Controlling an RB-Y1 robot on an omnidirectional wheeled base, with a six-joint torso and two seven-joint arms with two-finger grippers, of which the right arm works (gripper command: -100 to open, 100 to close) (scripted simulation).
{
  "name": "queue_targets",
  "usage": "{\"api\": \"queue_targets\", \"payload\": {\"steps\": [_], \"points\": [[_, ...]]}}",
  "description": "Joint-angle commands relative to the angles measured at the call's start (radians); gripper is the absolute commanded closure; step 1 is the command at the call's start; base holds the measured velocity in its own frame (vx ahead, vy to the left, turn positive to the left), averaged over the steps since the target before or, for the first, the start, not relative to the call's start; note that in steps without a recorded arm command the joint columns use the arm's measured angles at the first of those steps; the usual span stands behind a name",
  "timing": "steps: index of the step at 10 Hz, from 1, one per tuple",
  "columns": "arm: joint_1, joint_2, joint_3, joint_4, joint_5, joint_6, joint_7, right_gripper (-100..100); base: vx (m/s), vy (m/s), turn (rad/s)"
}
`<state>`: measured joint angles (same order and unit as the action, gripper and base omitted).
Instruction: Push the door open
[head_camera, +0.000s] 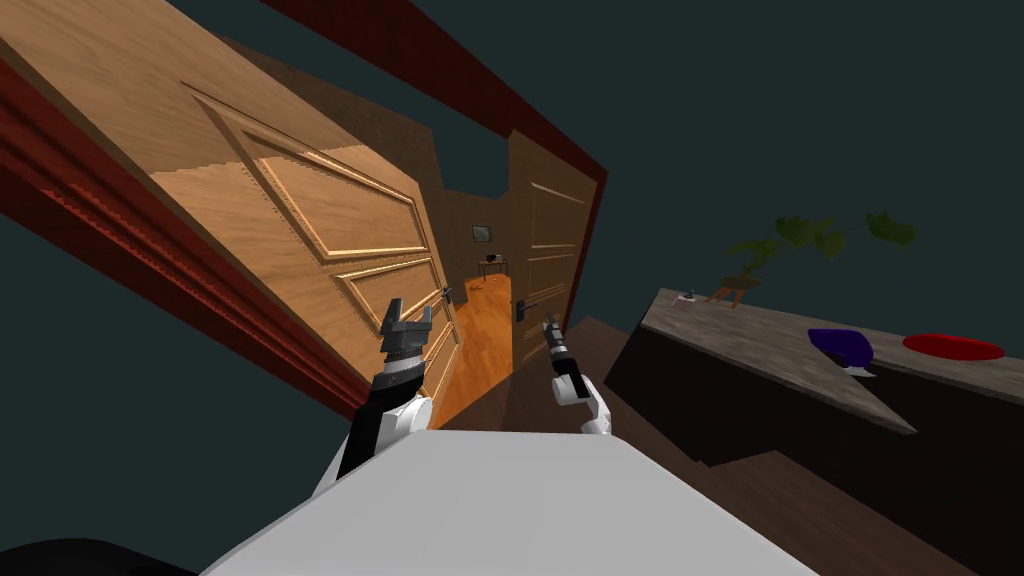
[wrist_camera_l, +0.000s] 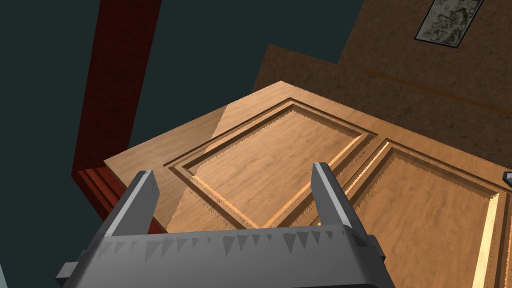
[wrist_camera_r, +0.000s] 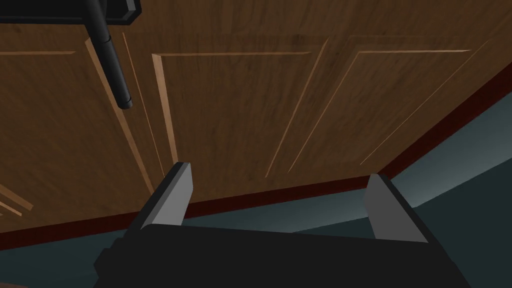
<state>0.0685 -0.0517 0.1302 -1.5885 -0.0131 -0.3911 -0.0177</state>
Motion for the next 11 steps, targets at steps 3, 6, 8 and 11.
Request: {"api": "queue_targets", "payload": {"steps": [3, 6, 8, 11], "points": [[-0.052, 0.006, 0.023, 0.089, 0.006, 0.006, -0.009, -100, 0.050, -0.092, 0.047], [-0.089, 0.011, 0.039, 0.153, 0.010, 0.008, -0.017, -100, 0.049, -0.089, 0.057], [-0.127, 0.015, 0.056, 0.216, 0.014, 0.010, -0.024, -100, 0.040, -0.078, 0.059], [-0.162, 0.022, 0.072, 0.277, 0.017, 0.012, -0.032, -100, 0.044, -0.083, 0.045]]}}
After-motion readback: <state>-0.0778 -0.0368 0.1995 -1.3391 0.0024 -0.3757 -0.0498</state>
